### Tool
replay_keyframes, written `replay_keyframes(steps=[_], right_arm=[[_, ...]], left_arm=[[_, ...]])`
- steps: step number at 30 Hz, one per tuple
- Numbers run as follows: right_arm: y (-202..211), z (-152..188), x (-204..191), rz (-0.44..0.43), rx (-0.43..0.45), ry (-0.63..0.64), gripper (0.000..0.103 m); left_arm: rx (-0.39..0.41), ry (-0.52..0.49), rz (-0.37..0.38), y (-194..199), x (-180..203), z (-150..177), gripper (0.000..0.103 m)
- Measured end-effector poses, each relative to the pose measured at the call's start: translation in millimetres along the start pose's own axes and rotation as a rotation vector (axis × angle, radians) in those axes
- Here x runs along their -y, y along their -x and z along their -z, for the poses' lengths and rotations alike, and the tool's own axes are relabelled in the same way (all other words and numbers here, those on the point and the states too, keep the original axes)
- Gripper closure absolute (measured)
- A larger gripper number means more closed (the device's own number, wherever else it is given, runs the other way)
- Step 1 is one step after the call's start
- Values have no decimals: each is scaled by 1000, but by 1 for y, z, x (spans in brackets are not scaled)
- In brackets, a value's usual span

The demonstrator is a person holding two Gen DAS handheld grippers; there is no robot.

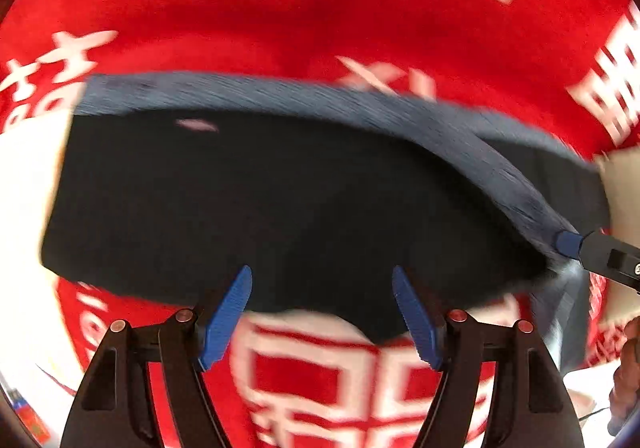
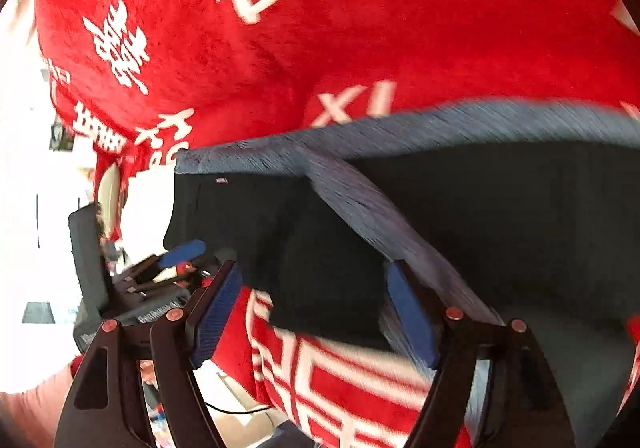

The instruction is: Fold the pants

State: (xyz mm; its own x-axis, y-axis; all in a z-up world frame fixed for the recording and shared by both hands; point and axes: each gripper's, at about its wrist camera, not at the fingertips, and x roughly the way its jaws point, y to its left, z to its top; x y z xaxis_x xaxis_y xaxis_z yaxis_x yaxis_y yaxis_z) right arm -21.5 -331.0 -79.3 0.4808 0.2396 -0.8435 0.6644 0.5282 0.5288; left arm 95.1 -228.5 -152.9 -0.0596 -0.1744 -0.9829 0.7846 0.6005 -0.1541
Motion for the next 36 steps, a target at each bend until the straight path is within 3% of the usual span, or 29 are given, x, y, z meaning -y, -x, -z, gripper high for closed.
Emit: replay_keyframes(steps=[2,5,10,14,19,22,25,26,27,29,30,33,36], right_arm=[[17,23,19,-13,26,-72,25],[45,62,48,53,74,-150,25],[93,145,118,133,174,-398,25],[119,221,156,242,275,-526,25],[114,281,188,278,309,-632,29],[106,294,199,283,310,-642,32],[105,299,211,235,340,-644,37],[103,299,216,203,337,-642,44],[99,297,219,170,321,-639,62],[94,294,222,119,277,-629,85],[95,292,223,100,268,-620,89],[119,278,224,-1,284,-611,92],[159,248,221,-44,323,-552,93]], left_arm=[[-18,-32,34,-1,24,11,30],[-41,-72,111,-1,61,22,30],[-85,-174,233,-12,116,33,30],[-111,-276,260,-29,158,40,30],[-121,-340,257,-41,183,55,30],[-125,-356,262,-42,192,59,30],[-135,-378,246,-49,198,67,30],[-137,-380,238,-51,200,69,30],[-126,-390,223,-52,202,71,30],[-116,-402,215,-51,203,72,30],[-120,-393,217,-50,205,72,30],[-129,-338,248,-43,207,65,30],[-97,-310,248,-28,215,52,30]])
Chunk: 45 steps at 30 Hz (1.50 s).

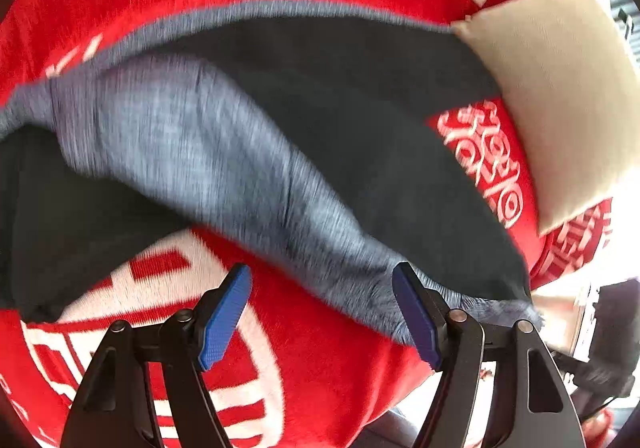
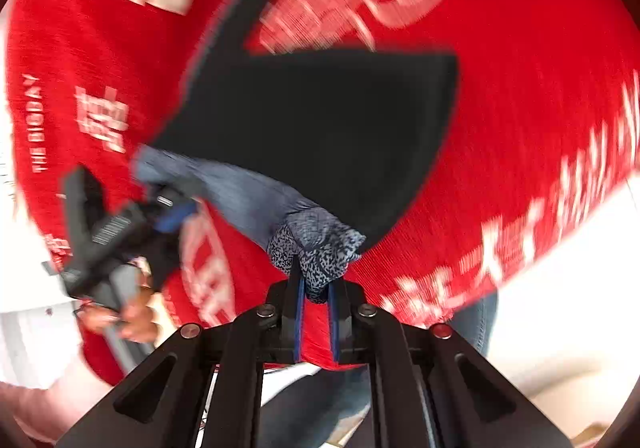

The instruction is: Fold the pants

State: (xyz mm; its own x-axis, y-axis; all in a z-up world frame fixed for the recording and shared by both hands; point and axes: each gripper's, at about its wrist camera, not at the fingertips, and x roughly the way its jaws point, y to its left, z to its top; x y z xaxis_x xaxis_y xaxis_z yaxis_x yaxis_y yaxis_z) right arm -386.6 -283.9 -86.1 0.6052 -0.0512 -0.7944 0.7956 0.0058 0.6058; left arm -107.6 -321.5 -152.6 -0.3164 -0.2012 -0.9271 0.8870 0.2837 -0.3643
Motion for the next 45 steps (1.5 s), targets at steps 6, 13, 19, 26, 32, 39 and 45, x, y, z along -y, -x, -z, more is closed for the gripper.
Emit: replay_keyframes(steps=[6,13,19,26,32,39,45], right_arm=[[40,-121,-47,-25,32,142,96],[7,-264,-79,45,12,232,98],[-40,-331,-104,170,-18,375,98],[-77,-361,-119,360,-29,486,78],[-52,-351,-124,363,6,497,36],[-93,-348,-110,537,-73,569,47],[-121,-357,-102,662,-116,571,90]], left_arm=[[109,72,-17,32,14,-54,30],[215,132,-137,62,0,-89,30],[216,196,-210,39,-14,-97,30],[274,252,-275,48,-5,-110,30],[163,196,-337,24,-11,-104,30],[146,267,-349,-10,-27,-110,30],[136,284,-364,-24,-31,-117,30]])
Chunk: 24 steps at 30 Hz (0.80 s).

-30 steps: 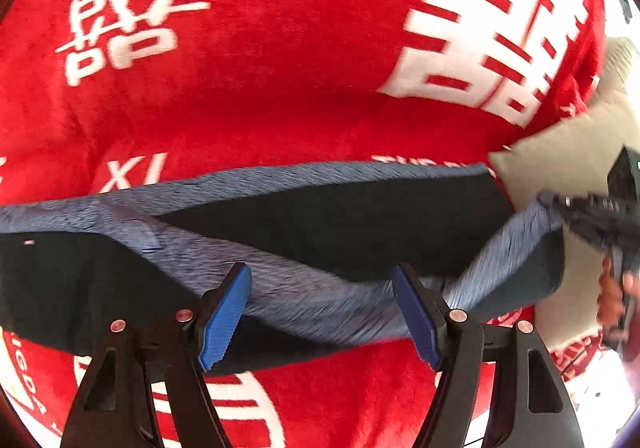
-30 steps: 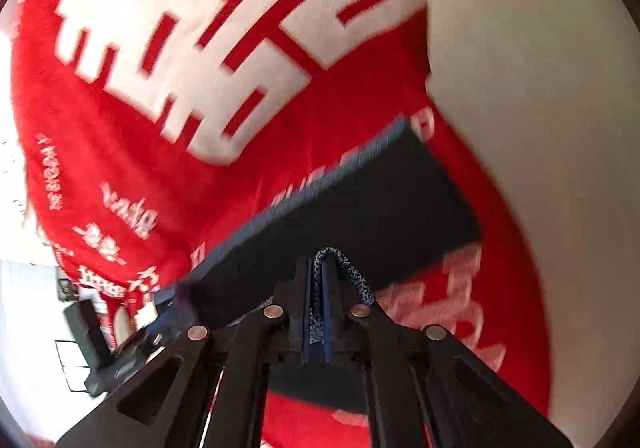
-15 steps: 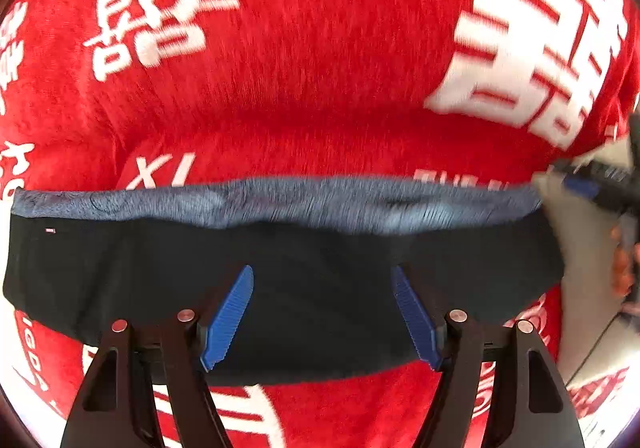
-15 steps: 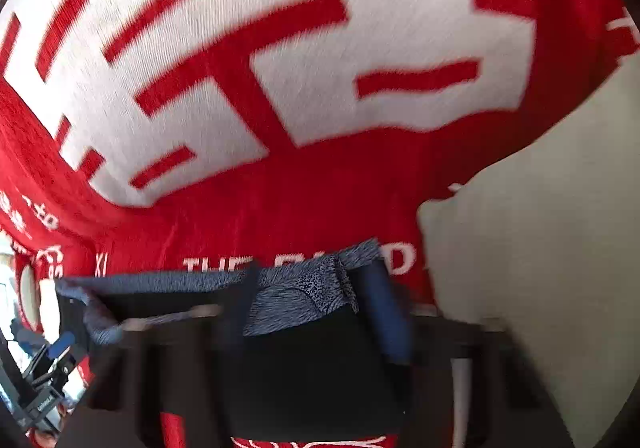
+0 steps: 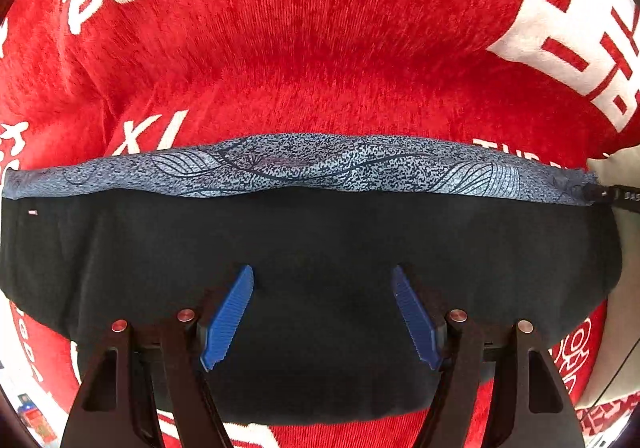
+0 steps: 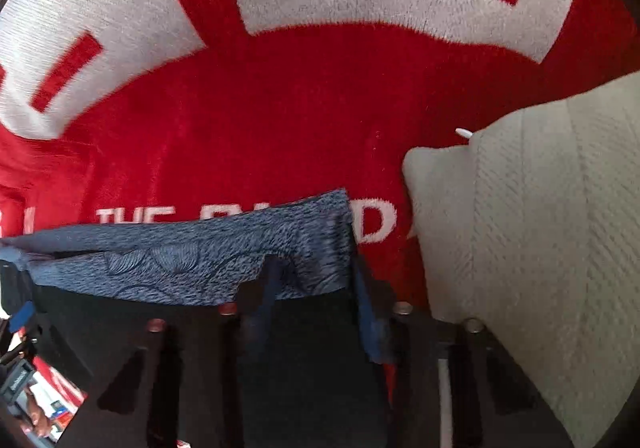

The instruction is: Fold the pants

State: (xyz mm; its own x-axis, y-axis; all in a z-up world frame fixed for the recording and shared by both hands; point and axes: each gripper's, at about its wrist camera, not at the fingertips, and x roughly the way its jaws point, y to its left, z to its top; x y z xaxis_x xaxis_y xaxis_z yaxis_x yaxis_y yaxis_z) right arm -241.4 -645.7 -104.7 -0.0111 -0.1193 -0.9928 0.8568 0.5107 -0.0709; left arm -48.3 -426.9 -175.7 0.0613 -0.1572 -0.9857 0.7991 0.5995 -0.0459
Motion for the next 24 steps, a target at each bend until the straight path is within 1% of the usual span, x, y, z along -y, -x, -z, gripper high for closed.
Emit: replay_keyframes(steps=[3,5,7,8,9,11,12,13,14,16,17,19,21,23,24], right_arm=[[11,-10,8,50,44,-14,92],[5,-16,17,36,12,-73,92],[0,-18,16,41,-10,-79,90],[4,-17,12,41,1,-57,86],[8,-15,12,34,8,-48,72],[24,-5,12,-2,35,-46,60],[33,1,11,-10,58,-45,59],[41,7,10,-26,82,-41,59],[47,14,5,-60,102,-32,59],[47,22,-5,-97,105,-7,59],[40,26,-14,-92,91,14,59],[24,29,-23,-72,73,30,59],[10,33,-27,-48,69,30,60],[10,34,-27,-19,111,33,60],[12,33,-24,-13,111,20,60]], left_arm=[[13,-13,-14,-10,4,-9,30],[9,-16,-25,-20,7,-16,30],[1,-10,-29,-22,8,-22,30],[0,-11,-24,-17,8,-24,30],[17,-14,-19,-9,7,-26,30],[67,-16,-26,5,1,-28,30],[79,-12,-37,8,-4,-30,30],[76,-4,-44,5,-9,-33,30],[52,16,-55,-4,-15,-38,30],[9,56,-62,-27,-23,-47,30],[13,64,-63,-32,-25,-51,24],[59,51,-109,-36,-19,-62,20],[57,59,-107,-39,-19,-72,20],[46,81,-103,-39,-24,-80,20],[47,87,-112,-35,-27,-82,20]])
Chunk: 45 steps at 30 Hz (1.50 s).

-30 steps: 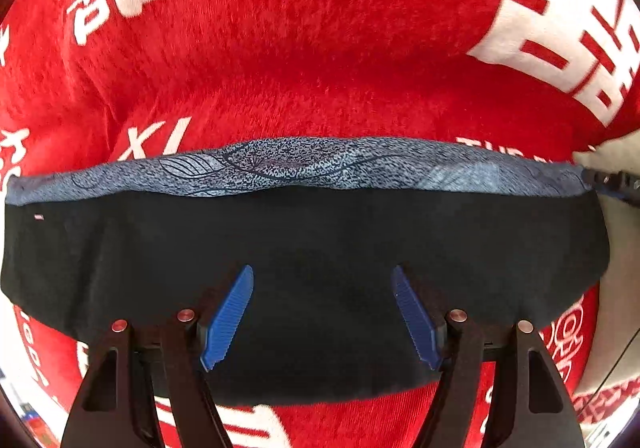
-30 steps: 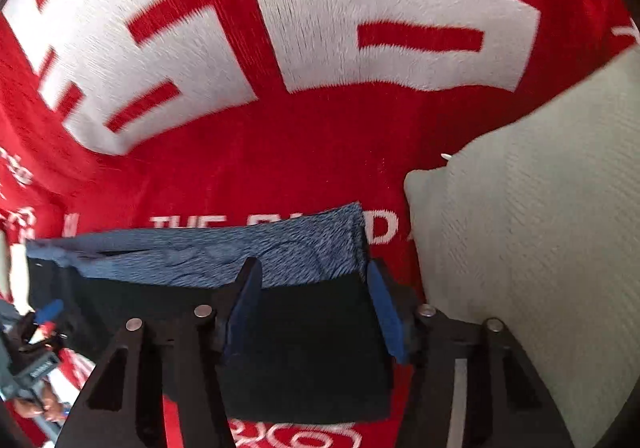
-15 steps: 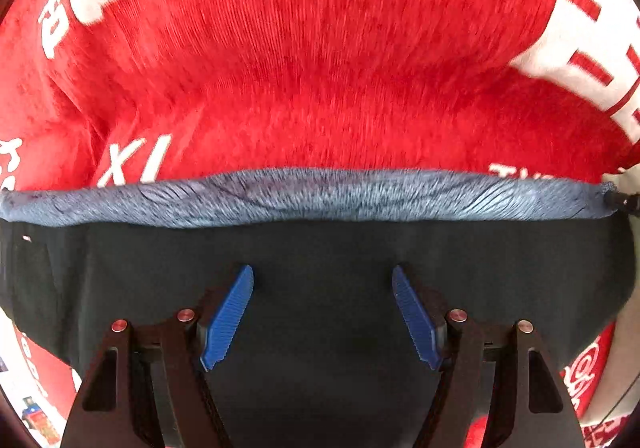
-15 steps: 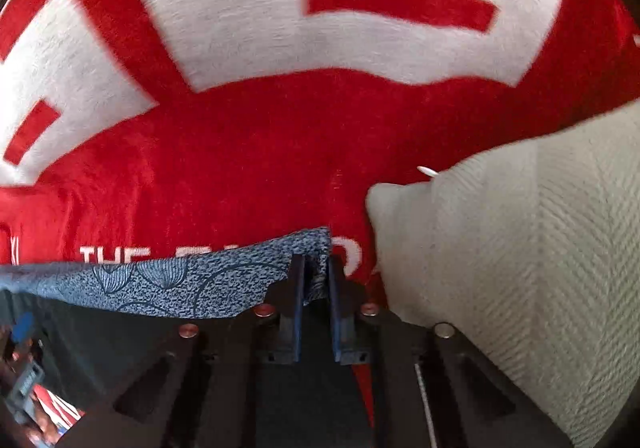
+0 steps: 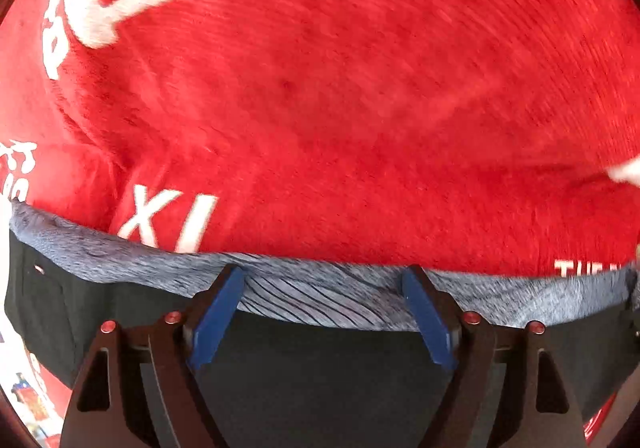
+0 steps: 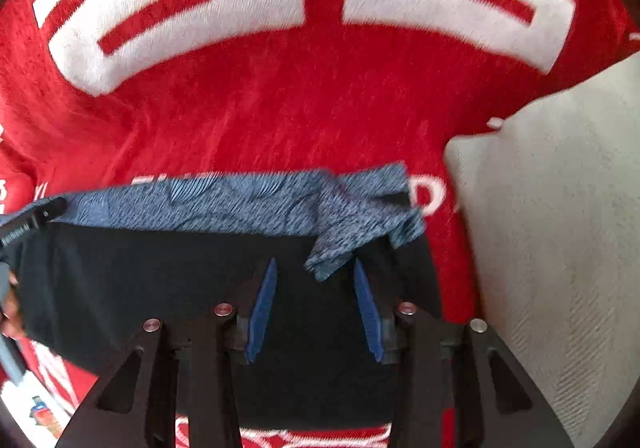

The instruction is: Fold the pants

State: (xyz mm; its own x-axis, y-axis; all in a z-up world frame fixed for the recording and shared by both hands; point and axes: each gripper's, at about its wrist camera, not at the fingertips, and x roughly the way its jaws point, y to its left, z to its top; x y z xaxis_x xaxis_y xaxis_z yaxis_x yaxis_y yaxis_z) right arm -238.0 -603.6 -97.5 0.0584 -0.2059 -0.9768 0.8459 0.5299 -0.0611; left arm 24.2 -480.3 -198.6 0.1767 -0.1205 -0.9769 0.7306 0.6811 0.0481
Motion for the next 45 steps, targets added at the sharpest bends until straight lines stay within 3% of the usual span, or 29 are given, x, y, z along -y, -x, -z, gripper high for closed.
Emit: replay_keyframes(steps=[3,7,12,14,17,19,20,23,24,26,31,34,37,41,45], right_arm=[[13,8,26,56,6,-104,54],[45,26,62,-72,43,-263,51],[63,44,59,-159,88,-226,51],[50,34,21,-188,72,-164,51],[25,17,9,-176,40,-106,51],[1,-3,20,-73,-18,-138,55],[-4,-9,28,-74,-40,-200,71],[19,-7,29,-116,3,-233,67],[30,0,22,-150,14,-204,58],[44,20,5,-231,8,-172,50],[46,80,-54,-503,-82,-202,50],[34,111,-108,-668,-136,-232,50],[10,137,-181,-774,-181,-240,50],[-13,159,-246,-843,-201,-263,50],[-32,167,-289,-826,-192,-295,50]], left_arm=[[19,-21,-7,17,-14,8,20],[6,-71,-44,33,-32,43,20],[-75,-68,-81,26,-48,94,20],[-46,-19,-60,28,-58,111,18],[-48,18,-57,25,-62,110,18],[-47,13,-58,23,-63,112,18],[-49,5,-59,22,-64,109,18],[-70,-18,-67,32,-69,108,18],[-61,-19,-68,40,-74,107,18],[-54,-15,-69,52,-87,106,18],[-37,-7,-108,63,-135,99,18],[-44,15,-114,56,-171,102,18],[-39,12,-105,47,-197,101,18],[-51,-7,-53,25,-223,108,18],[-66,-25,-21,6,-234,119,18]])
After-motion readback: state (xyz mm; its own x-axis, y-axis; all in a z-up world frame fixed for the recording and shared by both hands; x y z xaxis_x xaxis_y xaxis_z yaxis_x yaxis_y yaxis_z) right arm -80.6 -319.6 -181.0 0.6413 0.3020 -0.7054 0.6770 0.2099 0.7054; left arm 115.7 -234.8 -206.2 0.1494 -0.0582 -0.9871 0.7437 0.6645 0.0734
